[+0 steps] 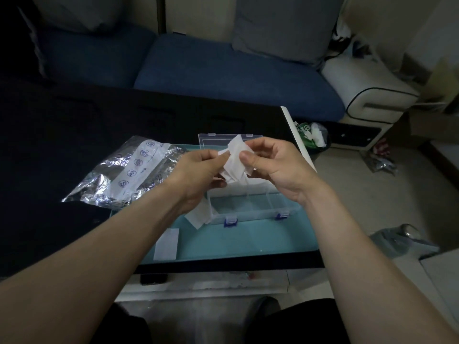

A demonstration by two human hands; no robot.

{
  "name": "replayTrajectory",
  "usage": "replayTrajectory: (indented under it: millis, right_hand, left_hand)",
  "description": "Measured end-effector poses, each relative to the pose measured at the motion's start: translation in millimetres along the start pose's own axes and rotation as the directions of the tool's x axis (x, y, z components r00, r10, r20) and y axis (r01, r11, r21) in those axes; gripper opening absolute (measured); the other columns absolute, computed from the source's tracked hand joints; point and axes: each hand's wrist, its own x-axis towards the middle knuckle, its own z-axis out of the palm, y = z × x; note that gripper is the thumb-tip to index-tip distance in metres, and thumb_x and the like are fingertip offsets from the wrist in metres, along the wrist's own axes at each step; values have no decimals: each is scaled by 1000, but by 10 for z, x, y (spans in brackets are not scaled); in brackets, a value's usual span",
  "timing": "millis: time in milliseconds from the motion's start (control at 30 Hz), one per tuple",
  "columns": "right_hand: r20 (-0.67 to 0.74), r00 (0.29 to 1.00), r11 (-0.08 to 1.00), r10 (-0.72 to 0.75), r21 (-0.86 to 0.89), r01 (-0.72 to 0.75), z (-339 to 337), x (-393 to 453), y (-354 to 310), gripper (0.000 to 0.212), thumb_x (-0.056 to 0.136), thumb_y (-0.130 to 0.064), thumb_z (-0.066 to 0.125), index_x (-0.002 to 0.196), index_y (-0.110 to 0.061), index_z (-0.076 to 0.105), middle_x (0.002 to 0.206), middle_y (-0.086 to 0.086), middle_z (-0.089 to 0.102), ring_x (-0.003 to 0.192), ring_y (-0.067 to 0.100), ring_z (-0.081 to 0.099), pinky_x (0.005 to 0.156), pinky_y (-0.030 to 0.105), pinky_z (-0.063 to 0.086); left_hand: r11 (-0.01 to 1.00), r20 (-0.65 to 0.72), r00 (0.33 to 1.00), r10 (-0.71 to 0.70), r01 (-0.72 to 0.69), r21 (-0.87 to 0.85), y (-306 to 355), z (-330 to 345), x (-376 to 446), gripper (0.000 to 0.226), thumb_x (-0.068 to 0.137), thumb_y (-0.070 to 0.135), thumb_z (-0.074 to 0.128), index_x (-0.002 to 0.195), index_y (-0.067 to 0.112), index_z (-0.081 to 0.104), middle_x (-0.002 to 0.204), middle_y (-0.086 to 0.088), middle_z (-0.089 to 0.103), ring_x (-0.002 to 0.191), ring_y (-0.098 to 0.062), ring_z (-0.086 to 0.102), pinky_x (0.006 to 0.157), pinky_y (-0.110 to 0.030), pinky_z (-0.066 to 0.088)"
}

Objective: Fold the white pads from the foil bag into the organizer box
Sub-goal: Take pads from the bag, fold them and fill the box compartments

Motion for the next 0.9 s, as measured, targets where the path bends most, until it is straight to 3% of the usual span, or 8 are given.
replayTrajectory:
  millis: [133,200,367,533,633,700,800,900]
  right_hand:
    - [17,1000,1000,8,5,-8,-12,-3,-5,17,86,-2,73,99,-12,70,95,5,72,80,12,69,65,24,55]
    - [31,1000,999,-3,-43,4,-52,-10,-14,19,85,1,73,97,-14,71,89,3,74,74,8,68,63,23,52]
    - [64,998,996,3,-86,2,-161,-29,-33,21,82,2,75,96,-13,72,80,2,75,69,7,66,62,22,49]
    - [5,1000,978,-24,-207,25,-147,-12,-11,17,80,-5,80,91,-17,76,79,-3,76,66,4,64,62,22,49]
    - [-25,999,978,-39,-204,33,-29,16,24,10,84,-10,79,90,-18,78,84,-3,77,75,7,70,65,22,53]
    - [-45,995,952,-83,-300,66,30,23,39,8,86,-14,77,91,-21,78,84,-7,76,76,2,69,64,18,51]
    - [-85,982,908,-168,-401,121,48,25,25,6,88,-17,76,90,-23,76,78,-12,72,71,-6,64,61,11,46]
    - [-26,983,882,-180,-447,150,29,33,8,5,91,-21,73,92,-25,73,83,-11,70,74,-4,62,66,15,48]
  left_hand:
    - [964,121,983,-137,160,-212,45,6,-24,26,101,7,48,115,-14,53,105,-25,70,88,-30,72,71,-37,62]
    - [960,191,968,-160,198,-200,52,-3,-46,28,99,2,48,121,-16,52,112,-29,67,94,-36,71,70,-35,62]
    - [978,310,936,-167,197,-66,64,-40,-72,26,97,0,50,120,-10,57,109,-25,70,90,-31,73,66,-27,60]
    - [982,416,896,-154,186,-37,76,-21,-69,33,101,19,43,125,1,58,108,-15,70,84,-26,66,79,-34,47]
    - [994,364,926,-105,107,14,24,23,-58,23,100,13,49,115,0,61,93,-11,67,67,-18,57,55,-25,38]
    - [995,305,947,-101,98,25,1,48,-59,17,100,8,49,111,1,60,87,-11,65,60,-15,53,47,-22,33]
    - [993,289,952,-98,111,-29,-10,59,-51,12,100,3,47,105,2,58,81,-10,62,61,-17,58,50,-24,44]
    - [991,324,941,-100,121,-47,-10,44,-51,18,101,0,44,112,-6,57,89,-18,66,75,-23,69,68,-30,60]
